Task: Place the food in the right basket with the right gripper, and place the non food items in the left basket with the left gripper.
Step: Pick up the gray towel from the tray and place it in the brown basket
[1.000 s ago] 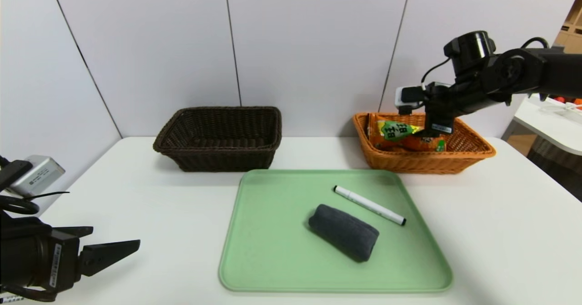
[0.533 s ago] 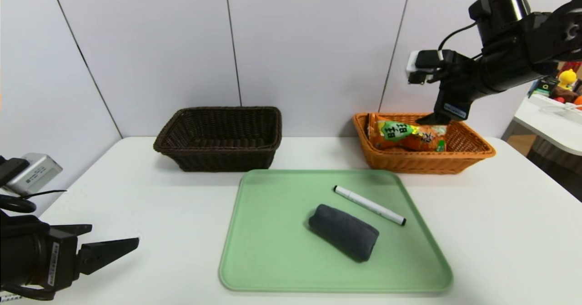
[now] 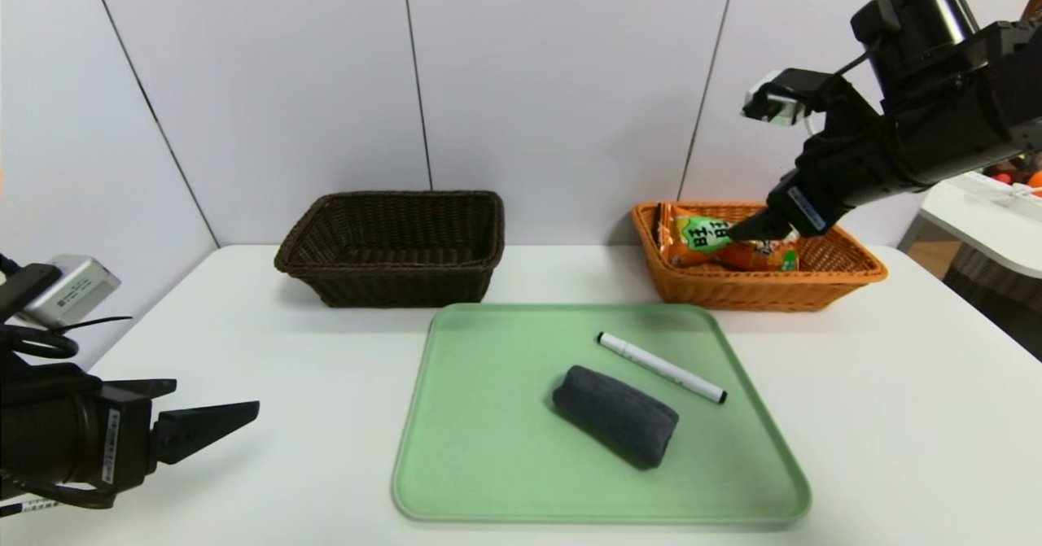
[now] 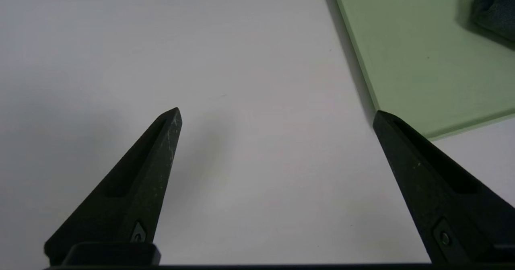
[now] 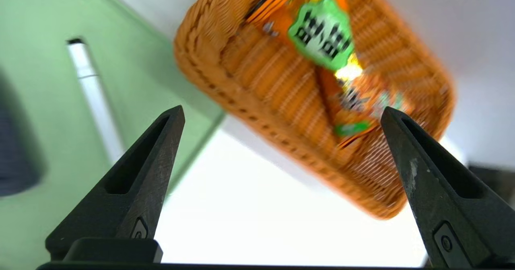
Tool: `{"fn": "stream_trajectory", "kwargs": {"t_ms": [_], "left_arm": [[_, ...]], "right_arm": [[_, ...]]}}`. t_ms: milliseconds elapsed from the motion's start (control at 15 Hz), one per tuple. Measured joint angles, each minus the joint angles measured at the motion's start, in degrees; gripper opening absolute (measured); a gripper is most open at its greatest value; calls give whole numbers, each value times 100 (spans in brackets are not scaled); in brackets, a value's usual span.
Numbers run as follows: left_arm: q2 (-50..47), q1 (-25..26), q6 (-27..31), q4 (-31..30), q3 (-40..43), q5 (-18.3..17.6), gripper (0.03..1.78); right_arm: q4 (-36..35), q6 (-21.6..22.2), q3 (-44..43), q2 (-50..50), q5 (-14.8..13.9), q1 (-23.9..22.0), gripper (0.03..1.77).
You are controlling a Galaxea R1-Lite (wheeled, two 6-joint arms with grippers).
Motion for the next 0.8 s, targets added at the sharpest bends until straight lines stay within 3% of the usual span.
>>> {"fn": "stream_trajectory", "kwargs": {"t_ms": [267,600,800], "left_arm": [[50,0,-173,-11,-69,-199,169],[258,-46,-391,-11,-262,-321,169],[507,-194,-741,-11,-516,-325,169]], "right_arm": [[-17,1287,1020,-747,10,185,169],[-52,2409,2395,-1781,-6,245,169],[-89,2817,3156,-2326,-28,185,169]]}}
